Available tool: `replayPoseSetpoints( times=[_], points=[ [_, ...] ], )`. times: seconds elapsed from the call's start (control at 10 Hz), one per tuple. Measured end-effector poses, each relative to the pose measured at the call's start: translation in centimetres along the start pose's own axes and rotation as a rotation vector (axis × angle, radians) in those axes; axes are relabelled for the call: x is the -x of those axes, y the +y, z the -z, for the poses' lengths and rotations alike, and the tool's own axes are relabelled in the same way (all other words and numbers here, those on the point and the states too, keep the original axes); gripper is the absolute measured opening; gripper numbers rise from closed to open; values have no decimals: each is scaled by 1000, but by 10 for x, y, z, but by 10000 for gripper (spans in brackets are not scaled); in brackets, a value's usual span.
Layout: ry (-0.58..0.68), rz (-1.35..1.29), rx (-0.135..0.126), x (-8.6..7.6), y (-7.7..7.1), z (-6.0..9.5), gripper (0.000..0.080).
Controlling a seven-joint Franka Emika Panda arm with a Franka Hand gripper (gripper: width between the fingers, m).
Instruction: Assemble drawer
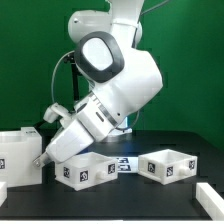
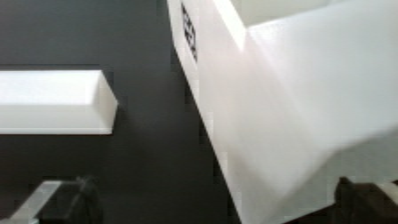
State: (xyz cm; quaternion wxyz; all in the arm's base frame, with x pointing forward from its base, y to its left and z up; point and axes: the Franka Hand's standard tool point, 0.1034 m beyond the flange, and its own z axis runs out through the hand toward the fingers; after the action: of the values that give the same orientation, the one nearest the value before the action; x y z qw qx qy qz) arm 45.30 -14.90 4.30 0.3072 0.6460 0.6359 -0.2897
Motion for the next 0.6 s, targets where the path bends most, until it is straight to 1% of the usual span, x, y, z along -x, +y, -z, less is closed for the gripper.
replayPoseSetpoints(
  times=[0.2, 0.4, 0.6],
  points=[
    [-8, 33, -3, 3, 6, -6, 649],
    [-7, 42, -6, 5, 9, -6, 649],
    [-8, 71, 0, 6, 16, -6, 649]
  ],
)
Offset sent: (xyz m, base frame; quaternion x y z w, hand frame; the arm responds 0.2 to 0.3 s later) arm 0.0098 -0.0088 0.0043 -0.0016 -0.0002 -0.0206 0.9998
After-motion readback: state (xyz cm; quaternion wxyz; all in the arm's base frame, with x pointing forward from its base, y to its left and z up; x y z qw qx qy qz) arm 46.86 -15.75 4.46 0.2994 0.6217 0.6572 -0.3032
